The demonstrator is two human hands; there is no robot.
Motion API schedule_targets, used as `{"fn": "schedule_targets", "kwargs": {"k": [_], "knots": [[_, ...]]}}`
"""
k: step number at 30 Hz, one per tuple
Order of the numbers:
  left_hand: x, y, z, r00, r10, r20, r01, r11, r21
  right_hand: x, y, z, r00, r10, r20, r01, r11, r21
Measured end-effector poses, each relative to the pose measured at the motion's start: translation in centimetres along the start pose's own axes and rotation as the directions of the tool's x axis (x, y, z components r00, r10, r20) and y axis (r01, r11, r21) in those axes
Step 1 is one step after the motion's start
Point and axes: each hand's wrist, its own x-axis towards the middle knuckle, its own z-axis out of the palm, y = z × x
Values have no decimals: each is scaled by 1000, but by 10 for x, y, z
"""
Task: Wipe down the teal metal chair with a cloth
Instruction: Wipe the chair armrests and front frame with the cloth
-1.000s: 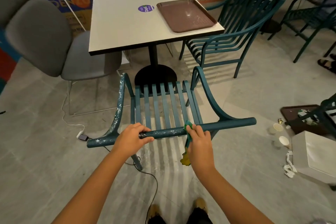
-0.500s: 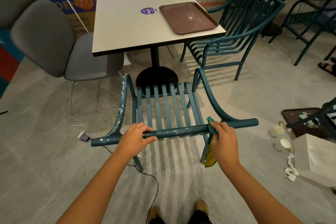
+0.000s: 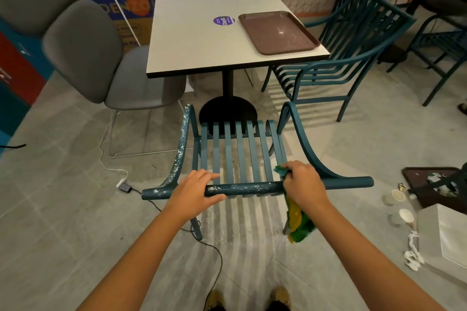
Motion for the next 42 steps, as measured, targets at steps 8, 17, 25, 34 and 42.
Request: {"fn": "schedule_targets", "kwargs": {"k": [8,17,25,34,42], "knots": [[-14,-34,-11,1000,4,-26,-3,999,38,0,-6,14,998,60,24,-56,990,-128],[-12,-46,-13,999,26,-21,-26,1000,-2,-15,-42,56,994,-106,3,104,971,-215],[-9,-49,-10,998,48,-49,-48,999,-4,-29,-27,48,987,-71,-142,77,996,37],[-10,-52,-8,995,59,-79,-62,998,-31,-32,-5,60,967,51,-250,-40,998,48],[-10,-50,-7,996,41,-85,-45,998,-50,-49,-35,88,972,18,-234,0,997,77]]}}
